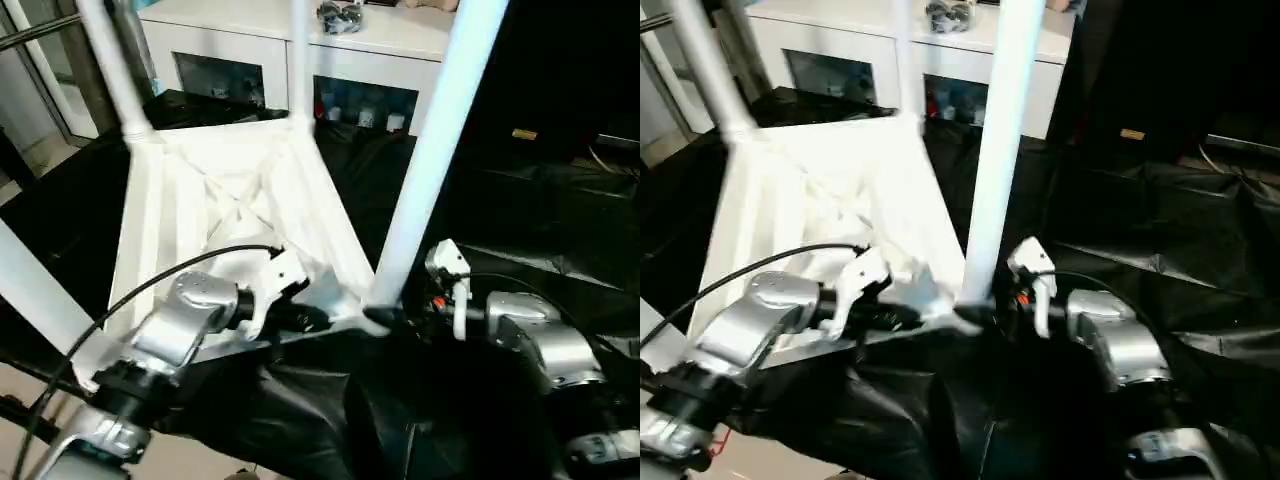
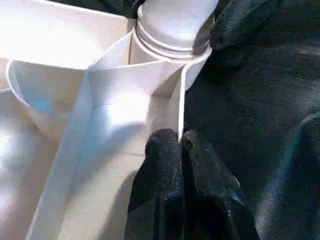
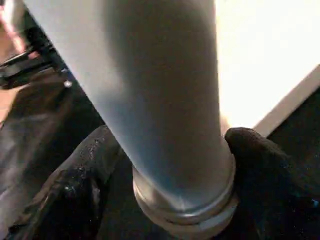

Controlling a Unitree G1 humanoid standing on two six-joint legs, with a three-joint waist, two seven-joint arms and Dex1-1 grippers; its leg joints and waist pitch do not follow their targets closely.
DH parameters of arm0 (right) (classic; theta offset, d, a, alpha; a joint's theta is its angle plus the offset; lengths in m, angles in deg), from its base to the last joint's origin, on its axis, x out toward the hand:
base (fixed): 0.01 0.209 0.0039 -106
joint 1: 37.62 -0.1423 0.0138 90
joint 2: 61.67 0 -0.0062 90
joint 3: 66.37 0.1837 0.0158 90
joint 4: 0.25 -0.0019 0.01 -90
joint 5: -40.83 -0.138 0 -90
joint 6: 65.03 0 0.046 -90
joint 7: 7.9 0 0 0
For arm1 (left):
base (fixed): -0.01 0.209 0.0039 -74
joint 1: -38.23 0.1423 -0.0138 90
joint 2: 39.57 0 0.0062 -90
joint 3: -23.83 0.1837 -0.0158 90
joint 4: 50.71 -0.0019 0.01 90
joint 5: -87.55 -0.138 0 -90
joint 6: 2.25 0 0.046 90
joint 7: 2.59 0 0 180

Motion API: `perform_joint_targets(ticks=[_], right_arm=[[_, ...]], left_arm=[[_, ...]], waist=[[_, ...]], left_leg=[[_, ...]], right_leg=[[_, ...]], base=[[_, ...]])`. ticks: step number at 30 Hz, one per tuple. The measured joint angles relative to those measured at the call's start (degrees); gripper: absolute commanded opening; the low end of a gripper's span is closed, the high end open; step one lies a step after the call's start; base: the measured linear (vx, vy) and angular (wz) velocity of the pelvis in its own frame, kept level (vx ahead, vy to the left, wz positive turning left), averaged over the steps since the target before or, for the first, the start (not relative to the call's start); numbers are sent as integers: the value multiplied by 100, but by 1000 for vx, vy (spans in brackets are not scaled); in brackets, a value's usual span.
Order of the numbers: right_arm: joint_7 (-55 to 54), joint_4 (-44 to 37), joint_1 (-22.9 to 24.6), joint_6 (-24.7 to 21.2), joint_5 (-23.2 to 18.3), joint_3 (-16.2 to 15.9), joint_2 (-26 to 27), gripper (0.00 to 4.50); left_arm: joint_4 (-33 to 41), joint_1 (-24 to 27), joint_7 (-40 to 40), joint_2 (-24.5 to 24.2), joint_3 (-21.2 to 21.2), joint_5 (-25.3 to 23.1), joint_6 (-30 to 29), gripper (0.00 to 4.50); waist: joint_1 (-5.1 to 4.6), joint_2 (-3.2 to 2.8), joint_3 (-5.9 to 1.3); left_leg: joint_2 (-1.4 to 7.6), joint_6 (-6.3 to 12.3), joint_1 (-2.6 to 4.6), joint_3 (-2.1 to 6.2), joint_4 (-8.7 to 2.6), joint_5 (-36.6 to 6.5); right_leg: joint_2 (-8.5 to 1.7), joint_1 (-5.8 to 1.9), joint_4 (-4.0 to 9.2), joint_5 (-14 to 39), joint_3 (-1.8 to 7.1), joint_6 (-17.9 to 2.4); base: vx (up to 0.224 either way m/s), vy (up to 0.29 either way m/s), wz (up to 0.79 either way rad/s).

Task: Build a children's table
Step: Rotate leg to tighten

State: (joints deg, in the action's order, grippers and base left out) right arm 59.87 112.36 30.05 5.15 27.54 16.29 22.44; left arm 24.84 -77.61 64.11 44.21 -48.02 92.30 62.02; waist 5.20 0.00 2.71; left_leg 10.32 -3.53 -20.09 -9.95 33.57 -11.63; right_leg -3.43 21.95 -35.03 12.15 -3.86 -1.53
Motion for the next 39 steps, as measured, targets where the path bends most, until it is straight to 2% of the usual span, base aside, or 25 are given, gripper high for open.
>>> perform_joint_targets(ticks=[2,3,10,14,18,22,28,32,33,35,36,39], right_arm=[[64,-39,20,-3,-6,-31,-36,363],[93,-74,28,-10,-5,-57,-57,339],[86,-123,36,-96,3,-68,-70,285],[-26,-123,38,-116,11,-58,-15,270],[-526,-28,71,-9,72,95,211,262],[-1491,319,-40,181,178,387,673,258],[-3118,754,-315,314,325,703,1356,257],[-3901,1038,-541,471,510,748,1676,257],[-3959,1092,-568,523,517,748,1697,292],[-3943,1132,-594,547,513,753,1700,292],[-3930,1131,-594,547,518,753,1697,315],[-3743,1127,-589,652,637,700,1640,339]], left_arm=[[50,39,34,-23,1,5,-1,0],[63,47,62,-41,2,7,-1,0],[80,58,141,-77,7,19,-2,0],[81,69,100,-66,-16,15,-19,0],[2,84,-266,99,-107,-27,-33,0],[-188,33,-868,423,-256,-124,-43,0],[-569,-146,-1836,1036,-448,-277,-147,0],[-656,-185,-2243,1245,-528,-352,-151,0],[-656,-185,-2279,1263,-532,-354,-151,0],[-649,-185,-2279,1264,-532,-354,-151,0],[-643,-185,-2253,1263,-532,-354,-149,0],[-602,-184,-2099,1185,-506,-348,-115,0]], waist=[[-2,2,1],[-3,2,1],[2,3,1],[-5,3,0],[-12,7,-2],[-97,15,-4],[-191,15,-6],[-222,14,-7],[-223,14,-7],[-224,14,-8],[-223,15,-8],[-223,18,-9]], left_leg=[[0,-6,0,0,1,-3],[0,-5,0,0,0,-3],[0,9,-2,0,-1,5],[0,7,1,0,1,5],[0,-20,6,0,5,-7],[0,-40,16,1,4,4],[0,-41,22,2,0,5],[0,-41,22,4,-1,5],[0,-41,22,4,-1,4],[0,-41,22,4,-1,4],[0,-41,20,4,-2,4],[0,-41,13,4,-2,4]], right_leg=[[0,0,-1,0,0,0],[0,-1,0,0,0,0],[0,1,1,0,0,0],[0,0,-4,0,0,0],[0,-20,-11,-7,3,-4],[0,-16,-10,-16,4,15],[0,-14,-5,-21,3,23],[0,-10,0,-21,3,23],[0,-10,0,-21,3,23],[0,-10,1,-21,3,23],[0,-10,1,-21,3,23],[0,-4,1,-26,3,17]], base=[[0,0,0],[0,0,0],[0,0,0],[0,0,0],[0,0,0],[0,0,0],[0,0,0],[0,0,0],[0,0,0],[0,0,0],[0,0,0],[0,0,0]])
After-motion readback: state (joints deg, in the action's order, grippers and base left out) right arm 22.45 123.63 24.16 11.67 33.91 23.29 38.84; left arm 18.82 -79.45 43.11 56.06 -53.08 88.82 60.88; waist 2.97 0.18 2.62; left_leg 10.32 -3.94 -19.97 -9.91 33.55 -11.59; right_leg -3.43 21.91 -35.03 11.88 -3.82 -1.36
